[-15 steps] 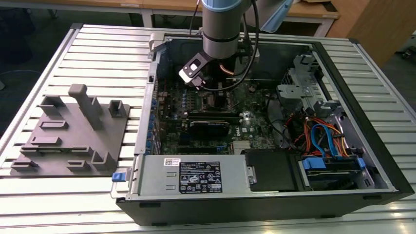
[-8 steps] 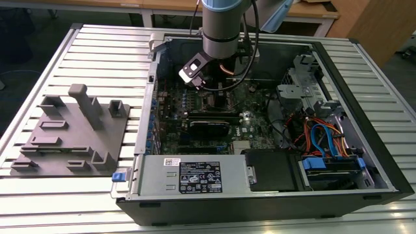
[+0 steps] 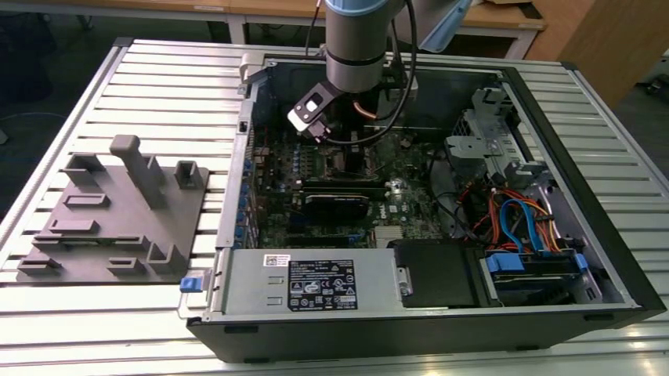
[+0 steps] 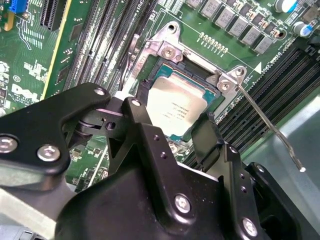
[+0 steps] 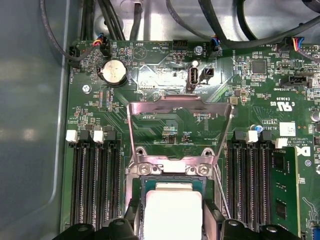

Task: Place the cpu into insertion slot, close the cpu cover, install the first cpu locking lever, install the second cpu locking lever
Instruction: 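Place the cpu into insertion slot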

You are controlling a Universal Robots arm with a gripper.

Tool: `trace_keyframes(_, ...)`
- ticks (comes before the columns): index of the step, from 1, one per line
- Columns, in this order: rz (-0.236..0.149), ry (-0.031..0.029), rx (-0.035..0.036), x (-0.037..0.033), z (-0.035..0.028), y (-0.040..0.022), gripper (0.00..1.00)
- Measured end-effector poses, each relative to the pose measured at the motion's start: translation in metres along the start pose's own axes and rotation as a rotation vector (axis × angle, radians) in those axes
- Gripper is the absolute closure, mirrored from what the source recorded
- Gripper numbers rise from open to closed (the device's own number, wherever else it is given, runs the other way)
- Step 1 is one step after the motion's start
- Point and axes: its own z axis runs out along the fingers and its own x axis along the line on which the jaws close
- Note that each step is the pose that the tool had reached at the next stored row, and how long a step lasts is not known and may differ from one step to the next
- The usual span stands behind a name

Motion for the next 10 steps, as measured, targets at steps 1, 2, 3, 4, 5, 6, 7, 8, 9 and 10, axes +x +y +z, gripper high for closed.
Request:
trace_keyframes(1, 0.000, 0.0005, 0.0000, 0.0001, 0.0000, 0.0000, 0.39)
trace_keyframes(2, 0.000, 0.0017, 0.0000, 0.0001, 0.0000, 0.0000, 0.39)
trace_keyframes(3, 0.000, 0.0033, 0.0001, 0.0001, 0.0001, -0.0001, 0.39)
trace_keyframes(4, 0.000, 0.0047, 0.0000, 0.0001, 0.0001, 0.0000, 0.39)
trace_keyframes(5, 0.000, 0.0050, 0.0000, 0.0002, 0.0001, 0.0000, 0.39)
trace_keyframes(6, 0.000, 0.0053, 0.0000, 0.0002, 0.0002, 0.0000, 0.39)
trace_keyframes(7, 0.000, 0.0050, 0.0000, 0.0001, 0.0001, 0.0000, 0.39)
trace_keyframes(8, 0.000, 0.0037, 0.0000, 0.0001, 0.0002, 0.0000, 0.39)
trace_keyframes(9, 0.000, 0.0022, 0.0000, 0.0001, 0.0001, 0.0000, 0.39)
trace_keyframes(10, 0.000, 0.0015, 0.0000, 0.0001, 0.0001, 0.0000, 0.39)
